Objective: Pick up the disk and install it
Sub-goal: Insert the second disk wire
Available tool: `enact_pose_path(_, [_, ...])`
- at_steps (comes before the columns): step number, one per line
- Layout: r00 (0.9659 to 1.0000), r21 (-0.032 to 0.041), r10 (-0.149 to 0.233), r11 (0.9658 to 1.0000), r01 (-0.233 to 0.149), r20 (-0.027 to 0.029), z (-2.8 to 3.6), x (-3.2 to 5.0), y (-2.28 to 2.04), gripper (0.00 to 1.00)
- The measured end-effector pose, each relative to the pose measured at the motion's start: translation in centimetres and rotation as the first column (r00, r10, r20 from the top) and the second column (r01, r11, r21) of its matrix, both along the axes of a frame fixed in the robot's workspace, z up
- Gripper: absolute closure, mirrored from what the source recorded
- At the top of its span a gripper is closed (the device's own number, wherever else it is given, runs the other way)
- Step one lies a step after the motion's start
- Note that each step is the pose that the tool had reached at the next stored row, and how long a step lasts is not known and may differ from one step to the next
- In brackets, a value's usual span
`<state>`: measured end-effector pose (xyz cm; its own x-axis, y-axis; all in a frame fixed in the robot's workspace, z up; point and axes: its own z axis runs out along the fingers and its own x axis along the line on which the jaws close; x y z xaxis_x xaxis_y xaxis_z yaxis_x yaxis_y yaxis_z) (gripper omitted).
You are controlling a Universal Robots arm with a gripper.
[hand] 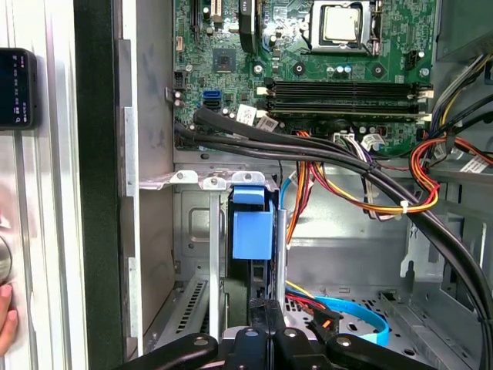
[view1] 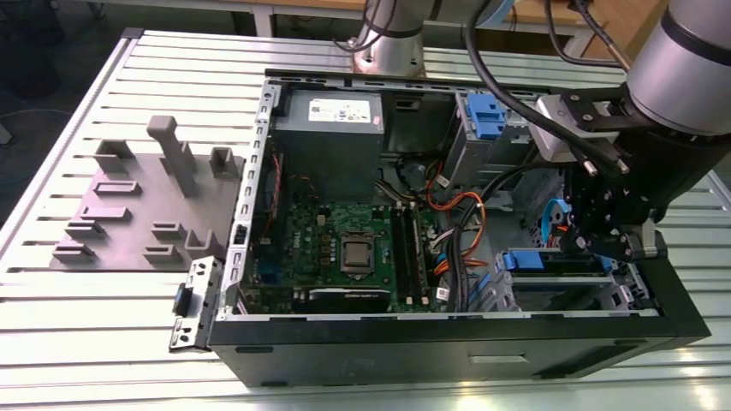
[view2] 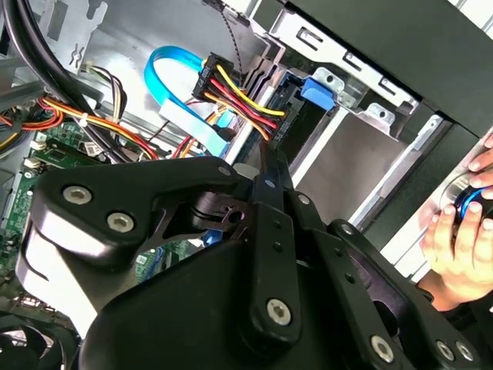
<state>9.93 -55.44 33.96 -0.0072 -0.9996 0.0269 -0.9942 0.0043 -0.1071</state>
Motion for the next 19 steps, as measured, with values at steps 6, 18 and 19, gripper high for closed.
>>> enact_pose_path(6, [1.0000, 0.0006, 0.000, 1.0000, 0.000, 0.0000, 0.27, 0.00, 0.02, 0.89])
enact_pose_path(18, [1.0000, 0.0002, 0.000, 1.0000, 0.000, 0.0000, 0.37, 0.00, 0.01, 0.89])
enact_pose_path(19, [1.0000, 0.0002, 0.000, 1.0000, 0.000, 0.0000, 0.38, 0.00, 0.01, 0.89])
